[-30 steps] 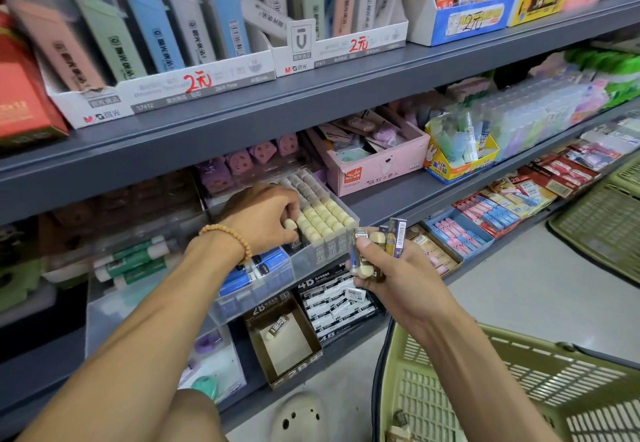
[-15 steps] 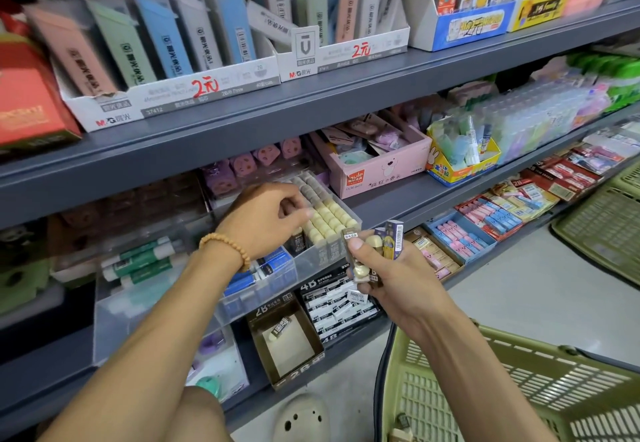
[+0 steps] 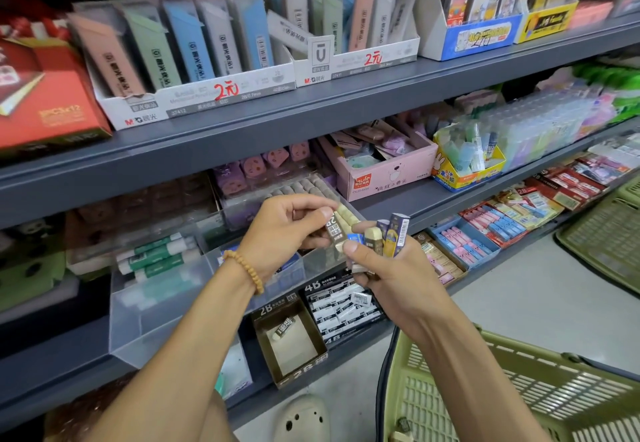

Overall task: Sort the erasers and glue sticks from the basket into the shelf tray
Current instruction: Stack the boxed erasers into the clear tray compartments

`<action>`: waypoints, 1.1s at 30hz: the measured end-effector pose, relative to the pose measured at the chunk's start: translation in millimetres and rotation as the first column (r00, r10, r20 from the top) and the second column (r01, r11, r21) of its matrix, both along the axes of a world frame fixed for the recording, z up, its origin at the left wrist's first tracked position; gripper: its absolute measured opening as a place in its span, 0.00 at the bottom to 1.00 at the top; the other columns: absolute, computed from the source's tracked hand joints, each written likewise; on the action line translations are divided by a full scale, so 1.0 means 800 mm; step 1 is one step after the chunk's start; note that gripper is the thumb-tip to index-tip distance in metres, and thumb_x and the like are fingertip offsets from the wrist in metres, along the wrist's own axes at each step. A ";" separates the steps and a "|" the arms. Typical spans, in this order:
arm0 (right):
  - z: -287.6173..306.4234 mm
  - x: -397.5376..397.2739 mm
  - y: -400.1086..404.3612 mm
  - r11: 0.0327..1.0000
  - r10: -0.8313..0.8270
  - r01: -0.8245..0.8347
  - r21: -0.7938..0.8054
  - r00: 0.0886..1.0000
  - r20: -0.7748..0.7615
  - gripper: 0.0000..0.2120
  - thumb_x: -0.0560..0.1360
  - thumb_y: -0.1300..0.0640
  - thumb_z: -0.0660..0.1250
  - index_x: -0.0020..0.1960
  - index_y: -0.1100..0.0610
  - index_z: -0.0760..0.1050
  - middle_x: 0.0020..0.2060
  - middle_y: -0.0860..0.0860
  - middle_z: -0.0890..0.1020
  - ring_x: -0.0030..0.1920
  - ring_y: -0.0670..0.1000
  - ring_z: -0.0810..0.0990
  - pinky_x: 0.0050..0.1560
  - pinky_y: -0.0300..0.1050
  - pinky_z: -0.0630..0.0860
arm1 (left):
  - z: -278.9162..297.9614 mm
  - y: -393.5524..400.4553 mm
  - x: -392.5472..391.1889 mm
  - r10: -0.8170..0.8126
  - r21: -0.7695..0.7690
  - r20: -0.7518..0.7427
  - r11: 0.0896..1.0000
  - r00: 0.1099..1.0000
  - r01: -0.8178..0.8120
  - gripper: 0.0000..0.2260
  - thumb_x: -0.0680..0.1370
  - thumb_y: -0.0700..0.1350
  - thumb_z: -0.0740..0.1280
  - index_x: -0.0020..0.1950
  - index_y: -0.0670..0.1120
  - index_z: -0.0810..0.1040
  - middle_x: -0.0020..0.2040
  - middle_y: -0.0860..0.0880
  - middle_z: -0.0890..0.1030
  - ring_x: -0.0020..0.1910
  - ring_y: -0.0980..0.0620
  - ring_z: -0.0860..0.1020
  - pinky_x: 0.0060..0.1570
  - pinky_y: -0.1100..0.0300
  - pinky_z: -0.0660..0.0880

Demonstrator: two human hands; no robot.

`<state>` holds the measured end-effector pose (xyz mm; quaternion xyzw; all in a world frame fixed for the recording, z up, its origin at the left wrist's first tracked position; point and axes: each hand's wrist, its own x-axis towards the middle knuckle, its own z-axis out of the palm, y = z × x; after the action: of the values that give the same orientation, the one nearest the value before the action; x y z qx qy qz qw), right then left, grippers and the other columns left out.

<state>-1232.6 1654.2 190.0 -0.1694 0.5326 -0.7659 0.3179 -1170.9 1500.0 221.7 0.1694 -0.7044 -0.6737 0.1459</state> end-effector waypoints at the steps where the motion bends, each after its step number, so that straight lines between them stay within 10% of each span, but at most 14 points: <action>1: 0.001 -0.001 0.000 1.000 -0.024 0.025 -0.012 0.999 0.028 0.10 0.73 0.68 0.71 0.51 0.60 0.76 0.34 0.52 0.79 0.33 0.48 0.73 0.30 0.40 0.69 | 0.000 0.000 0.002 -0.002 0.038 0.003 0.999 1.000 0.002 0.05 0.76 0.35 0.68 0.48 0.42 0.82 0.37 0.46 0.82 0.34 0.53 0.80 0.35 0.65 0.80; 10: 0.019 -0.008 -0.014 0.989 -0.131 0.136 -0.051 0.986 0.100 0.08 0.75 0.68 0.69 0.52 0.60 0.77 0.34 0.53 0.82 0.33 0.49 0.78 0.32 0.39 0.75 | 0.003 0.007 0.014 -0.172 -0.109 0.069 0.978 0.983 0.179 0.11 0.70 0.32 0.74 0.48 0.45 0.83 0.42 0.44 0.83 0.39 0.52 0.82 0.40 0.63 0.79; 16: 0.012 -0.014 -0.002 0.988 -0.146 0.141 0.063 0.987 0.071 0.05 0.78 0.64 0.68 0.54 0.59 0.77 0.41 0.57 0.82 0.38 0.53 0.82 0.30 0.38 0.75 | 0.006 -0.026 0.013 0.124 -0.213 0.006 0.970 0.992 -0.120 0.08 0.69 0.34 0.75 0.42 0.46 0.82 0.37 0.52 0.82 0.38 0.57 0.79 0.44 0.65 0.77; 33: -0.010 -0.016 0.013 0.978 -0.171 0.150 0.142 0.975 0.144 0.08 0.76 0.70 0.68 0.46 0.58 0.81 0.35 0.51 0.85 0.36 0.50 0.82 0.35 0.40 0.79 | -0.014 -0.040 -0.020 0.119 -0.791 0.299 0.586 0.947 0.176 0.08 0.69 0.40 0.73 0.38 0.52 0.78 0.36 0.57 0.76 0.35 0.57 0.73 0.36 0.64 0.69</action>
<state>-1245.2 1664.9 182.4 -0.0443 0.5667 -0.7638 0.3058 -1187.0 1468.4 210.4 0.1796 -0.9496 -0.2443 0.0794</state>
